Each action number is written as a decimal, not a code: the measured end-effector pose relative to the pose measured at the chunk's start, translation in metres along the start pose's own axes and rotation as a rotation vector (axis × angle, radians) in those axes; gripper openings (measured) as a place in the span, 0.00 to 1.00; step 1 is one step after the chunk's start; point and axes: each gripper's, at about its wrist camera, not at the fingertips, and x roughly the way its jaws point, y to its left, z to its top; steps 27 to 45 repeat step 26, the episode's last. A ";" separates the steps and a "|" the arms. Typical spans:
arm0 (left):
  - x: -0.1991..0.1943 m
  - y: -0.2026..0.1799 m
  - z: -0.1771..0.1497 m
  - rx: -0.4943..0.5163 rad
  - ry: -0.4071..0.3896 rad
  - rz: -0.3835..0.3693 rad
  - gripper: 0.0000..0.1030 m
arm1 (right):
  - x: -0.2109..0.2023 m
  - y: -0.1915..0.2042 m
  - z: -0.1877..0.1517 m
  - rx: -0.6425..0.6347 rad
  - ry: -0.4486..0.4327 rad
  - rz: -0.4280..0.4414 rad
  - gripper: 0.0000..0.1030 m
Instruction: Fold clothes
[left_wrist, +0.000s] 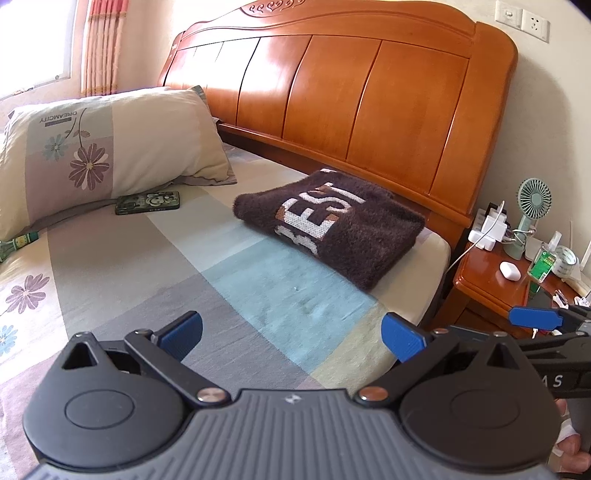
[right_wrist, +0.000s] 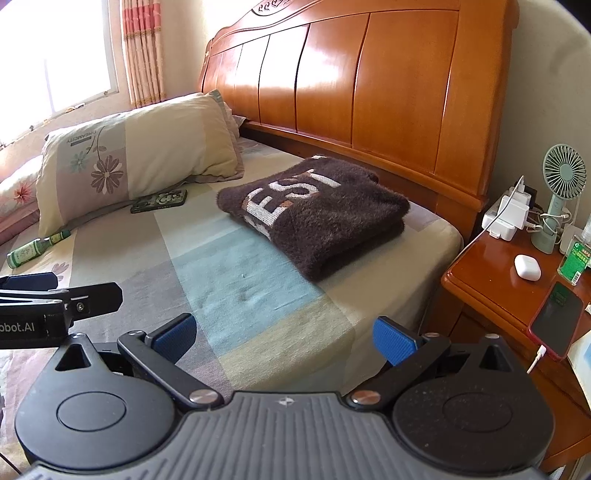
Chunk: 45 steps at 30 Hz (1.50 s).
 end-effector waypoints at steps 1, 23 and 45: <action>0.000 0.000 0.000 0.001 0.001 0.001 0.99 | 0.000 0.000 0.000 -0.001 0.000 -0.001 1.00; -0.001 0.001 0.000 0.001 -0.001 -0.005 0.99 | 0.000 0.001 -0.002 0.009 0.004 0.000 1.00; -0.001 0.001 -0.001 -0.004 -0.001 -0.008 0.99 | 0.000 0.001 -0.001 0.009 0.005 0.001 1.00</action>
